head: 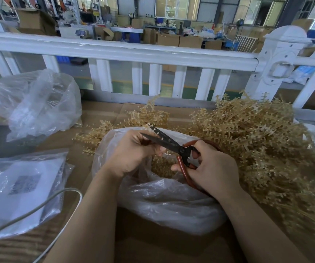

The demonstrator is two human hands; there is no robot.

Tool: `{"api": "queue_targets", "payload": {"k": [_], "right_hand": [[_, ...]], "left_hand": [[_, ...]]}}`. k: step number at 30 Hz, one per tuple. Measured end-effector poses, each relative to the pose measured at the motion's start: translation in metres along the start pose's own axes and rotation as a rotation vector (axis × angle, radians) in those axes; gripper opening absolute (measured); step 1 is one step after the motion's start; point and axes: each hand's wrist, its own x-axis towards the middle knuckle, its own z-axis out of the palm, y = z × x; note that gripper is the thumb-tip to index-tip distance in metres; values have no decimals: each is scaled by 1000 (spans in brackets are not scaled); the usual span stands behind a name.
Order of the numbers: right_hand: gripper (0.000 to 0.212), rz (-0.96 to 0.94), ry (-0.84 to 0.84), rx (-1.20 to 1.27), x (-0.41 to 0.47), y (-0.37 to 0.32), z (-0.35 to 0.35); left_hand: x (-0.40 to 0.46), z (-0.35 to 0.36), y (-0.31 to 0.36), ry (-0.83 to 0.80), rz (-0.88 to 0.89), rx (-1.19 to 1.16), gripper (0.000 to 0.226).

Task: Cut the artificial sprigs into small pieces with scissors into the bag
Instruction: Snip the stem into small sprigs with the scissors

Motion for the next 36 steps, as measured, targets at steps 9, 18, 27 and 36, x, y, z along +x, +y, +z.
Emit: {"api": "queue_targets", "payload": {"k": [9, 18, 27, 36], "right_hand": [[79, 37, -10, 71, -1, 1, 2], [90, 61, -16, 197, -1, 1, 2], [76, 43, -81, 222, -1, 1, -1], [81, 29, -57, 219, -1, -1, -1]], "left_hand": [[-2, -6, 1, -65, -100, -324, 14], [-1, -12, -6, 60, -86, -370, 16], [-1, -14, -7, 35, -48, -430, 9], [-1, -16, -10, 37, -48, -419, 10]]}}
